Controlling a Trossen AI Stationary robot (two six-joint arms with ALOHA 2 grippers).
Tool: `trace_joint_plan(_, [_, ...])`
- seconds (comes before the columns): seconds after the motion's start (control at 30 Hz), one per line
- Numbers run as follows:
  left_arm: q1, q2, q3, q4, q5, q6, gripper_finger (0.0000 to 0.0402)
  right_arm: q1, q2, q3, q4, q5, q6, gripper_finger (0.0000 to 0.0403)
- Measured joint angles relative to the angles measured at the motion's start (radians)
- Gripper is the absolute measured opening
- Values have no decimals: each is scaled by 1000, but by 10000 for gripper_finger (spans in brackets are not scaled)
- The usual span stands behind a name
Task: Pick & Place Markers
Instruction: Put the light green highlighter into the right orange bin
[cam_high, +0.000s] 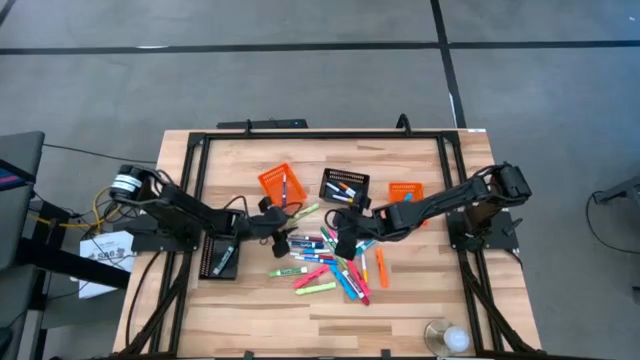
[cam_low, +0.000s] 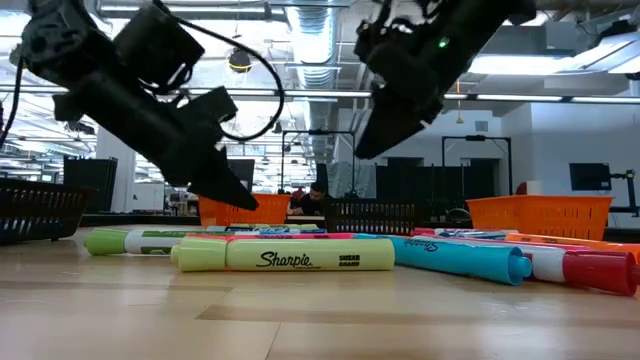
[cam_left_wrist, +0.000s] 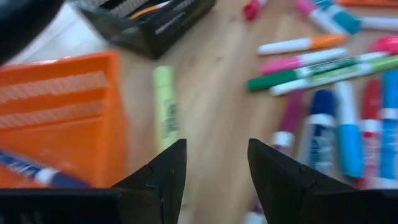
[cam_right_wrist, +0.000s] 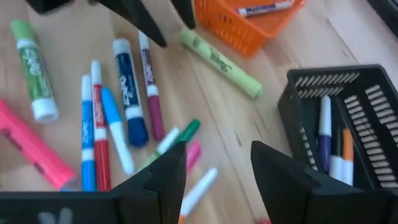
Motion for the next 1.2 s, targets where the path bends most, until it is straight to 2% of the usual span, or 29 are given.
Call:
trace_joint_plan(0.17, [81,13,-8,2,11,2,167,-12,18,0,-30,-5,0,170])
trace_joint_plan(0.33, [135,40,-13,8,101,2,167,-11,15,0,-27,-7,0,166])
trace_joint_plan(0.47, [140,63,-14,41,128,2,167,-12,12,0,-22,-8,0,167])
trace_joint_plan(0.8, [137,148,-9,86,121,-1,165,-11,12,0,-19,-9,0,166])
trace_joint_plan(0.9, [137,156,-8,87,123,0,148,-12,12,0,-19,-8,0,167])
trace_joint_plan(1.1, [137,108,-11,60,136,3,70,-17,13,0,-9,-7,0,163])
trace_joint_plan(1.2, [127,63,-13,60,149,3,68,-16,13,0,17,-8,0,160])
